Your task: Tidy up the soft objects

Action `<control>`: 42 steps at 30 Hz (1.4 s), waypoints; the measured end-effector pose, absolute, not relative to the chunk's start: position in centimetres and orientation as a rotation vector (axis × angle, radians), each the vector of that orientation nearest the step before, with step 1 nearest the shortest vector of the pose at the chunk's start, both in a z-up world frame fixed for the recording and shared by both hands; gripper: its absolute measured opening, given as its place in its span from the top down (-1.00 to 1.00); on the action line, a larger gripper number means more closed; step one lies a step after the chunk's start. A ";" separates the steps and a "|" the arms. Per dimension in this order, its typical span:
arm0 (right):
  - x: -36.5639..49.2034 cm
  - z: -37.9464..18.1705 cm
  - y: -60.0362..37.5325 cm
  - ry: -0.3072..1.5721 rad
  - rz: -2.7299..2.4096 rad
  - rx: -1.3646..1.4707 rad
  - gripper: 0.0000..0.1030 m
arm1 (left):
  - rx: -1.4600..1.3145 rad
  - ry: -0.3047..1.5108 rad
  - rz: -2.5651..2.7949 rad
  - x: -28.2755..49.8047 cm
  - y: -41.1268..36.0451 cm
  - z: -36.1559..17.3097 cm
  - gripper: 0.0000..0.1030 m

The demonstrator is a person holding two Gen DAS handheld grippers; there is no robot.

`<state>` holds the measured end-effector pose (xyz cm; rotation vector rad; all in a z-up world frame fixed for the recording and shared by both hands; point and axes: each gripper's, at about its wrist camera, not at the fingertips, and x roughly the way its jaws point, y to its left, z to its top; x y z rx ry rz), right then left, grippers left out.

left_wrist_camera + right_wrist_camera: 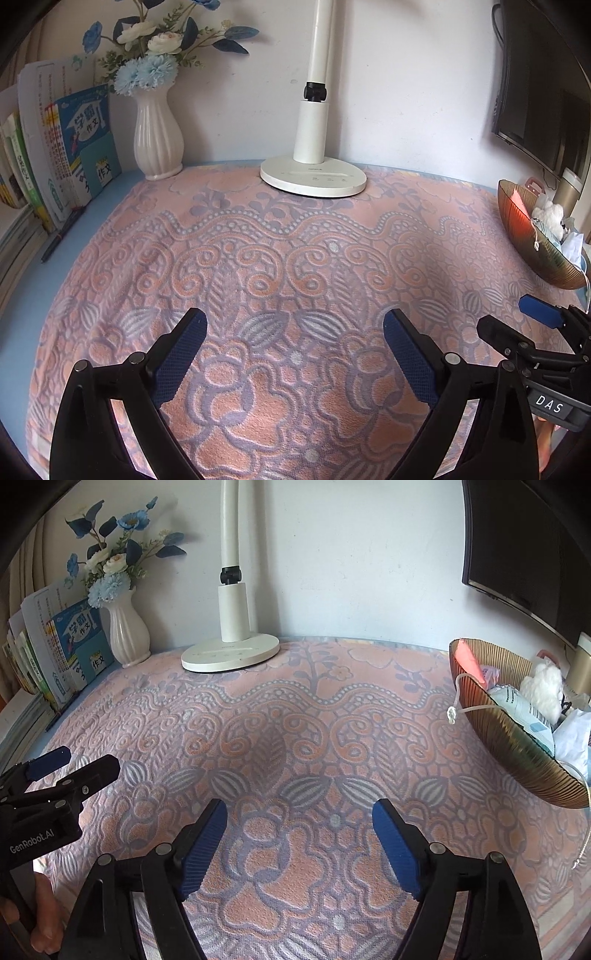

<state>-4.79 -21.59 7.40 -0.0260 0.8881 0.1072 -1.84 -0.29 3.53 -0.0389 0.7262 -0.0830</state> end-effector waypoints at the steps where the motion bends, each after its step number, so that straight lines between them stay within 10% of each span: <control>1: -4.7 7.4 -21.6 0.891 0.108 -0.028 -0.54 | -0.039 0.726 -0.079 -1.8 -0.3 3.5 -0.87; 42: -3.7 6.2 -21.5 0.977 0.124 -0.022 -0.58 | -0.028 0.968 0.028 1.0 0.4 0.5 -1.00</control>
